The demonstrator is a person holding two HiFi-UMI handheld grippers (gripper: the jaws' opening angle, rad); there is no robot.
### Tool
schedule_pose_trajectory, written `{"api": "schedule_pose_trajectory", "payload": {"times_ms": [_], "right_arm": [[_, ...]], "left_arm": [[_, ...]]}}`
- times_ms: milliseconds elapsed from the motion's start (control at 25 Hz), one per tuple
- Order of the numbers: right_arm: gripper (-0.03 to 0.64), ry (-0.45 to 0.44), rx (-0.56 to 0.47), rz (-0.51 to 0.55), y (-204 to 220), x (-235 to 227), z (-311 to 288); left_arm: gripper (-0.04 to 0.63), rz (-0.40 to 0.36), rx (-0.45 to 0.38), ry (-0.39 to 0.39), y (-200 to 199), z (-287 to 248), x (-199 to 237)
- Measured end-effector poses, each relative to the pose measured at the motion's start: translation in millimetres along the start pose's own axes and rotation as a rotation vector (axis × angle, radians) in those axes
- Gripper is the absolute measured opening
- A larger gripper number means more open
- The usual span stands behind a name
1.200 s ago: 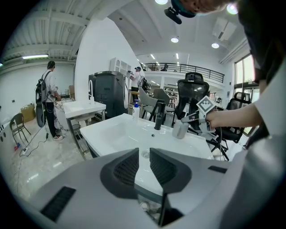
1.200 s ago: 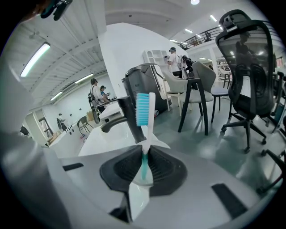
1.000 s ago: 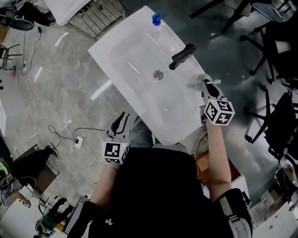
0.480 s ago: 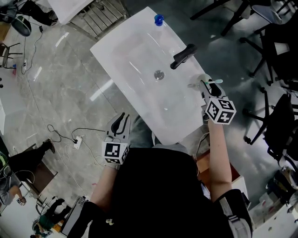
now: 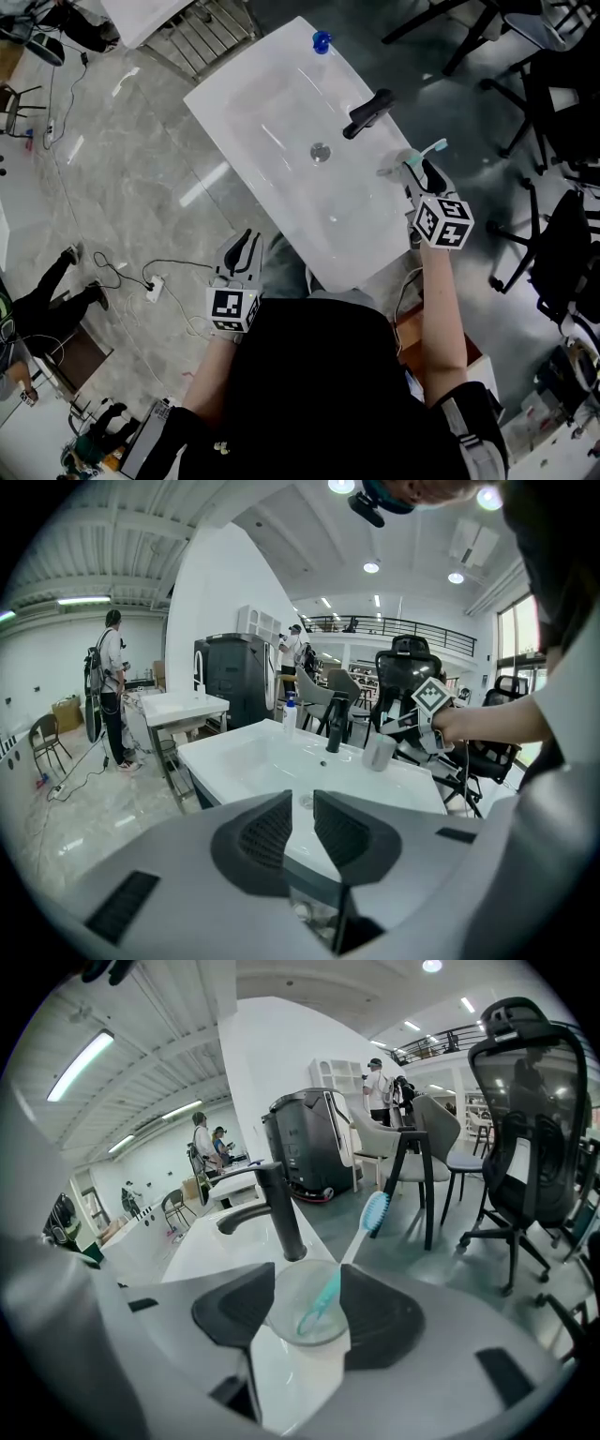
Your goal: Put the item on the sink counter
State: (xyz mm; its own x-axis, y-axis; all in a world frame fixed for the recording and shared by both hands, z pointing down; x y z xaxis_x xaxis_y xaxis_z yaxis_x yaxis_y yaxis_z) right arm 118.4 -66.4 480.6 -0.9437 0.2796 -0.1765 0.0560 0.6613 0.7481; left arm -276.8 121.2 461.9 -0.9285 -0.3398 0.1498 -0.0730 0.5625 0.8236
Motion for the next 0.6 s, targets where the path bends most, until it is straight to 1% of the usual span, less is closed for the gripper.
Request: {"api": "schedule_pose_trajectory", "payload": {"times_ms": [120, 240, 440, 560, 600], "right_arm": [[0.213, 0.003, -0.018, -0.011, 2.1, 0.3, 8.1], [0.213, 0.010, -0.074, -0.016, 1.9, 1.8, 23.2], [0.205, -0.017, -0.170, -0.025, 3.5, 7.7, 52.5], [0.157, -0.022, -0.226, -0.037, 5.1, 8.7, 73.4], [0.128, -0.023, -0.247, -0.041, 5.4, 8.6, 82.0]], "left_arm": [[0.083, -0.006, -0.010, 0.008, -2.4, -1.3, -1.4], [0.083, -0.023, -0.021, 0.026, -7.6, -4.4, -4.8], [0.083, -0.082, -0.035, 0.079, -24.8, -13.9, -12.1], [0.083, -0.119, -0.043, 0.115, -36.3, -18.5, -21.0], [0.083, -0.127, -0.045, 0.124, -39.1, -19.0, -25.7]]}}
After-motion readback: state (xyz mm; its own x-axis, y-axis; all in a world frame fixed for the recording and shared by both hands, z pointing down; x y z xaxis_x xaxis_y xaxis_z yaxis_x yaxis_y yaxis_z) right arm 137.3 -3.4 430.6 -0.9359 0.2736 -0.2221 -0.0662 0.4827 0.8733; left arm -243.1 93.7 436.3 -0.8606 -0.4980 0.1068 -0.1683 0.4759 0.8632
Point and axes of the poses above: the fingertips, and each gripper's own axes: z backward along the fingers, x to its left, y out of its underside, the point moved 9 cm from there along z, backward along the fingers, and after that the axes turned 2 degrees about y, right-handed, at the moved point
